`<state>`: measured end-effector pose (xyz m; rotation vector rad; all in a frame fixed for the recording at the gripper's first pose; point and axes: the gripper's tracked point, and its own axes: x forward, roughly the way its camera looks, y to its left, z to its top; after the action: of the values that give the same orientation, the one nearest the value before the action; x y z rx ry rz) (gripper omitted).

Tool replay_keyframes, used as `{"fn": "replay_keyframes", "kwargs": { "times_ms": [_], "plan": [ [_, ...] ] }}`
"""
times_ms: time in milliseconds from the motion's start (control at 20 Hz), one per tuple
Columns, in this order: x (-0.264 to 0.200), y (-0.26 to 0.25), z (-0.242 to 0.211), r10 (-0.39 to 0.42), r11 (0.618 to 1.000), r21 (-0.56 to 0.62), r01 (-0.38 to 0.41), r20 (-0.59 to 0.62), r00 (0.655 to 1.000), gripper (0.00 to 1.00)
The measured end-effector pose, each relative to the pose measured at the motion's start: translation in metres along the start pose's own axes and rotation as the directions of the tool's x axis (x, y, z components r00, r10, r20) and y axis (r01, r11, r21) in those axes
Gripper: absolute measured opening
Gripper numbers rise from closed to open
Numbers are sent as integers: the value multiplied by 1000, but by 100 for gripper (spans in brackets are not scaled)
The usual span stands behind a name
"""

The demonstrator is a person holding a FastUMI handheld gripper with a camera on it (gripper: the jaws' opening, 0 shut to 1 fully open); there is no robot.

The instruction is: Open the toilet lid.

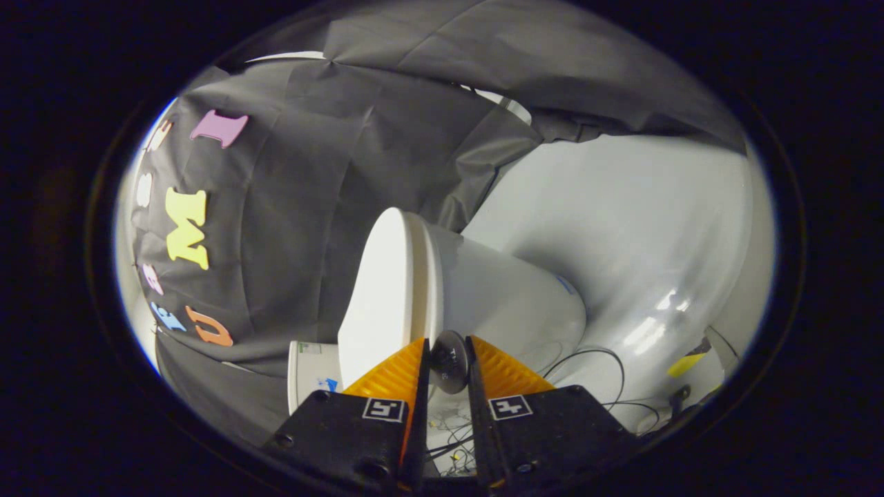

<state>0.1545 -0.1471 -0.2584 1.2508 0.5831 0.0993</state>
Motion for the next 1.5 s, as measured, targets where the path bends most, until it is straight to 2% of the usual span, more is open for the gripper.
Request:
{"fn": "replay_keyframes", "kwargs": {
  "times_ms": [100,200,250,300,400,500,700,950,1150,1500],
  "plan": [
    [-2,4,3,54,995,87,-53,-10,998,27],
    [2,10,-2,127,964,236,-119,-19,992,22],
    [3,5,4,134,958,259,-125,-16,991,18],
    [4,2,4,126,964,238,-119,-16,992,16],
    [-3,-2,2,90,990,115,-87,-23,996,14],
    [-5,4,2,70,997,42,-69,-26,997,12],
    [-5,8,5,84,993,82,-82,-14,996,7],
    [-10,13,7,-3,999,-37,3,10,1000,6],
    [-18,30,10,22,1000,-22,-21,25,999,4],
    [-30,54,5,-51,993,-100,59,76,996,4]
  ]
}}
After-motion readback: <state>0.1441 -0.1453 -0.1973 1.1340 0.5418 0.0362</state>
